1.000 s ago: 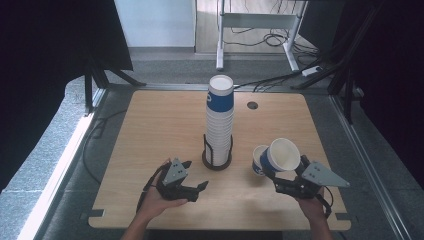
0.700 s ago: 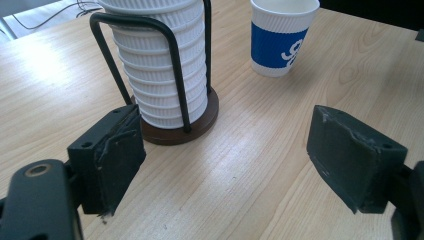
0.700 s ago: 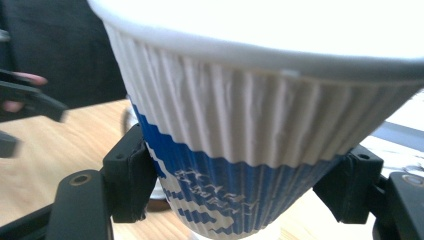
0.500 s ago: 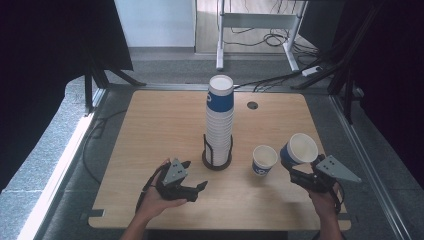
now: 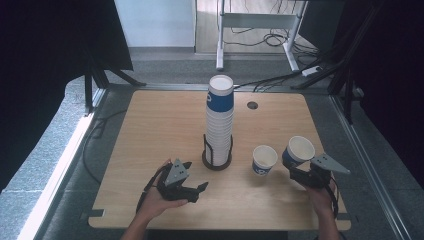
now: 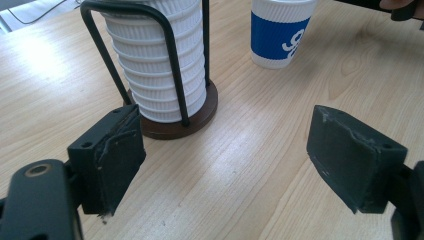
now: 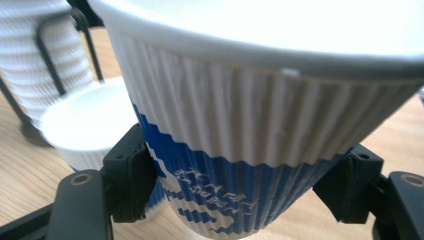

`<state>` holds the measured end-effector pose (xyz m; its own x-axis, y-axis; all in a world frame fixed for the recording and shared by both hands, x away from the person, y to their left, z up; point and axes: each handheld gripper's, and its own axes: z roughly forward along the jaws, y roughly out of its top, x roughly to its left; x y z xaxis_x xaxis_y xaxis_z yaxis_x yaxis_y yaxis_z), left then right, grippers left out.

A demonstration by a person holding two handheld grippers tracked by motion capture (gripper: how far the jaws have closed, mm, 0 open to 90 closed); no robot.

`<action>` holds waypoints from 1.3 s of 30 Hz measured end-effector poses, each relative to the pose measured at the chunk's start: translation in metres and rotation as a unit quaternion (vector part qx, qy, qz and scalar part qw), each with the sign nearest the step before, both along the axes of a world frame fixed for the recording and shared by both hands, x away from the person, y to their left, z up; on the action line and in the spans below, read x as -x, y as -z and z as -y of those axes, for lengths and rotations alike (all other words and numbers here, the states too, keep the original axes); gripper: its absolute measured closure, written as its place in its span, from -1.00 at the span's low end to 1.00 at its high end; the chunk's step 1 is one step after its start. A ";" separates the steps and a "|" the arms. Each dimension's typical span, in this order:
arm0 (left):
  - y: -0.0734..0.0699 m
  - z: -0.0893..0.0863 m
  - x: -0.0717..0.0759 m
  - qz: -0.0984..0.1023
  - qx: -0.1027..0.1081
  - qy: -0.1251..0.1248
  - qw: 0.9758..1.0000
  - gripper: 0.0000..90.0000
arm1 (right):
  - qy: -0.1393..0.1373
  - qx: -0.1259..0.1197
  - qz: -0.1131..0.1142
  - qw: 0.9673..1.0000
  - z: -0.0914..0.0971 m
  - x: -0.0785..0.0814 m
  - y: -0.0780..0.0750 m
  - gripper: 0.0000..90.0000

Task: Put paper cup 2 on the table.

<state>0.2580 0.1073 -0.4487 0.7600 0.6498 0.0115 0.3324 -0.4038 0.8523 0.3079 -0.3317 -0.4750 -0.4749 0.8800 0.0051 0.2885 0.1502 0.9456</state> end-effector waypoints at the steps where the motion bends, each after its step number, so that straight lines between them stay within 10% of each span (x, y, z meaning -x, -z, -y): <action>1: 0.000 0.000 0.000 0.000 -0.001 -0.001 1.000 -0.65 | 0.003 0.005 -0.006 1.000 0.000 -0.002 0.003 -0.41; 24: 0.004 0.003 0.000 0.001 -0.014 -0.008 1.000 -0.65 | 0.016 0.090 -0.105 0.990 -0.009 -0.020 0.033 -0.43; 39: 0.005 0.004 0.000 0.000 -0.017 -0.007 1.000 -0.65 | 0.022 0.082 -0.124 0.989 -0.007 -0.022 0.037 -0.55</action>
<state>0.2582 0.1034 -0.4535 0.7509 0.6595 0.0339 0.3375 -0.4274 0.8387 0.3296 -0.3250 -0.5118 -0.4378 0.8986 -0.0285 0.5181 0.2781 0.8089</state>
